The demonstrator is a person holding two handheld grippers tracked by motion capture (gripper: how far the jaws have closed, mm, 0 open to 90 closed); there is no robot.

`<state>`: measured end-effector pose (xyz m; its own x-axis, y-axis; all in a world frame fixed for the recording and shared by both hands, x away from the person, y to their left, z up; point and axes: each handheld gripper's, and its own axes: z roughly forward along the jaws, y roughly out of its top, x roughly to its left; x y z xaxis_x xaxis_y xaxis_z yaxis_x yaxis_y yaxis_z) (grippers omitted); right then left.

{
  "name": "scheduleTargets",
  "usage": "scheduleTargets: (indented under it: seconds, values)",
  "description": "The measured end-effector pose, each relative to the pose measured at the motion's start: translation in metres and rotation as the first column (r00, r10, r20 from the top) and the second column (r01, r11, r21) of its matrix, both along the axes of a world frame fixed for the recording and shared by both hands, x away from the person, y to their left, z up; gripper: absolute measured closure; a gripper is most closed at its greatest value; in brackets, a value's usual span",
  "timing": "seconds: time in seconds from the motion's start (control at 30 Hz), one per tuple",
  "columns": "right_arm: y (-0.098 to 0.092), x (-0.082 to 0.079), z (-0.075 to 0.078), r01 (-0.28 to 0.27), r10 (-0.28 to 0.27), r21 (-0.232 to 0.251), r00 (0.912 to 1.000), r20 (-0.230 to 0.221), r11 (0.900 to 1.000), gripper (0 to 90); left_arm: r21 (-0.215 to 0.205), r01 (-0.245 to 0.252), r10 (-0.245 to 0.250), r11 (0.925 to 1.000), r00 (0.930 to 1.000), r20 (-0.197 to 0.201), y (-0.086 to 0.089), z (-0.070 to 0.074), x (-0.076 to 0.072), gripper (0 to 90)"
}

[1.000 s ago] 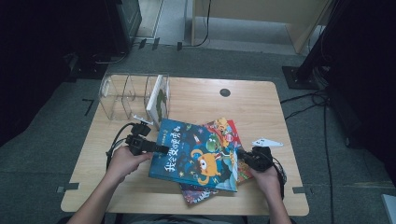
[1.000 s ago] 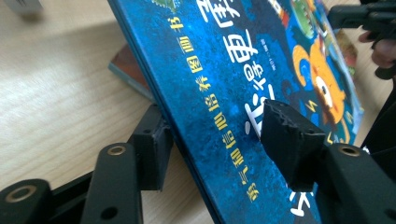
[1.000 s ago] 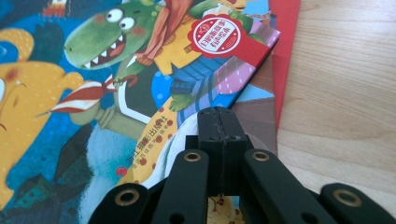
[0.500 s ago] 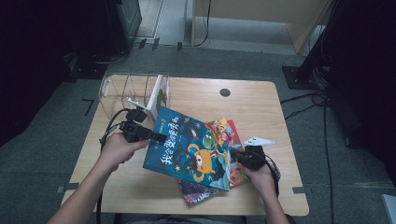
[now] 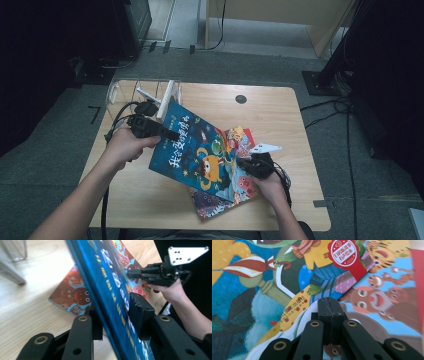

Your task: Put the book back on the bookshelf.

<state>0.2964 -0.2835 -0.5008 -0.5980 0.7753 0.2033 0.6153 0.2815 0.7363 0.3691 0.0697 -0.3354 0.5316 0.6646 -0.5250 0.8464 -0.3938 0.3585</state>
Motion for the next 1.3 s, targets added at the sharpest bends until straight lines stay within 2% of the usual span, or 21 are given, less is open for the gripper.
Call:
scheduleTargets:
  seconds: [0.17,0.27,0.37,0.47,0.53,0.6,0.83,0.9,0.97,1.03,1.17,1.3]
  values:
    - [0.010,0.004,0.002,-0.022,0.022,-0.021,0.9998,0.000,1.000,88.5,-0.044,-0.009,0.008,0.9990,0.9997,-0.021,0.002,0.009,0.006,71.6]
    - [0.018,0.007,0.003,-0.046,0.047,-0.048,0.9988,0.010,0.998,88.6,-0.045,-0.013,0.011,0.9989,0.9995,-0.030,0.005,0.013,0.010,73.6]
    - [0.024,0.009,0.003,-0.077,0.078,-0.052,0.9967,0.021,0.996,88.4,-0.036,-0.017,0.015,0.9992,0.9983,-0.056,0.008,0.018,0.015,75.6]
    - [0.028,0.012,0.003,-0.092,0.093,-0.049,0.9955,0.017,0.995,82.4,-0.023,-0.027,0.025,0.9994,0.9967,-0.077,0.008,0.024,0.018,77.1]
    - [0.028,0.015,0.003,-0.099,0.099,-0.029,0.9950,0.010,0.995,77.1,-0.020,-0.017,0.015,0.9997,0.9970,-0.076,0.008,0.027,0.020,77.9]
    - [0.027,0.016,0.003,-0.111,0.111,-0.019,0.9938,0.004,0.994,76.8,-0.032,-0.011,0.009,0.9994,0.9985,-0.054,0.009,0.029,0.020,78.5]
    - [0.017,0.017,0.006,-0.088,0.088,0.000,0.9961,-0.003,0.996,74.5,-0.069,-0.021,0.015,0.9974,0.9965,-0.082,0.017,0.039,0.024,82.8]
    - [0.015,0.016,0.007,-0.083,0.083,0.002,0.9966,0.000,0.997,73.2,-0.060,-0.019,0.014,0.9980,0.9968,-0.079,0.016,0.043,0.023,83.1]
    - [0.014,0.016,0.006,-0.080,0.080,0.000,0.9968,0.002,0.997,70.8,-0.031,-0.022,0.020,0.9993,0.9963,-0.084,0.016,0.046,0.022,83.1]
    - [0.013,0.016,0.006,-0.078,0.078,-0.003,0.9970,-0.003,0.997,69.8,-0.024,-0.023,0.021,0.9994,0.9962,-0.084,0.017,0.050,0.022,83.2]
    - [0.012,0.016,0.006,-0.076,0.076,-0.001,0.9971,-0.004,0.997,68.7,0.019,-0.007,0.008,0.9998,0.9984,-0.056,0.019,0.060,0.017,83.1]
    - [0.013,0.016,0.005,-0.081,0.081,-0.006,0.9967,-0.004,0.997,67.5,0.030,-0.012,0.014,0.9995,0.9989,-0.046,0.028,0.065,0.011,83.0]
